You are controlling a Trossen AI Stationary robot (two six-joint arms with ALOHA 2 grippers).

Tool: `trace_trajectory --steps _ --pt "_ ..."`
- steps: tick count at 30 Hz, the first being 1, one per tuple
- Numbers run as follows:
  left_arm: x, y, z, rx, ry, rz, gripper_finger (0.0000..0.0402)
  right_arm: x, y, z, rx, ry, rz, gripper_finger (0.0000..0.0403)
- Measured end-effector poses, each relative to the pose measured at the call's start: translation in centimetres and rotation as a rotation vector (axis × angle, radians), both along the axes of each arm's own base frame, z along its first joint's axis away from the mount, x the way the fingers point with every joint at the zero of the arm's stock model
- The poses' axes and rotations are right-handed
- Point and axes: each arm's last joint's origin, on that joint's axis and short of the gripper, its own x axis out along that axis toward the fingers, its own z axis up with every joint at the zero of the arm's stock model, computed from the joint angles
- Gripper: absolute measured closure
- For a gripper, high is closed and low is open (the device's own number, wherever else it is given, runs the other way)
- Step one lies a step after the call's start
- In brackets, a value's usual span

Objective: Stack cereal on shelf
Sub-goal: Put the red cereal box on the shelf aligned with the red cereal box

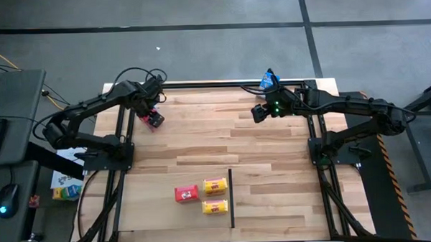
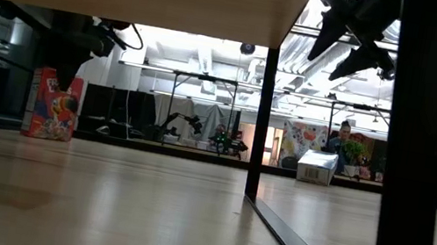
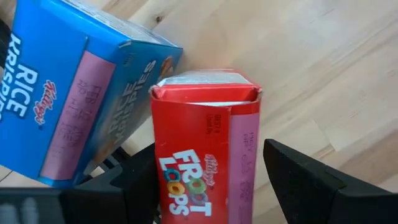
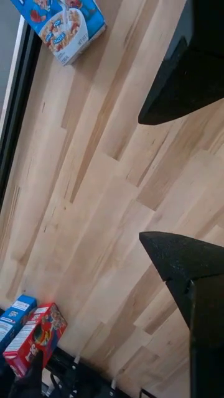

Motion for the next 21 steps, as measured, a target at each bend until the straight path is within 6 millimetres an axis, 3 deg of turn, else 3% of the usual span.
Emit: trace_trajectory --steps 8,21 --pt "-0.10 -0.29 -0.02 -0.026 0.011 0.018 0.0163 0.00 -0.01 0.00 -0.006 0.003 0.004 0.0116" --pt "-0.07 -0.51 0.39 -0.058 -0.053 0.049 0.0266 -0.03 -0.06 0.01 -0.038 0.019 0.008 0.0116"
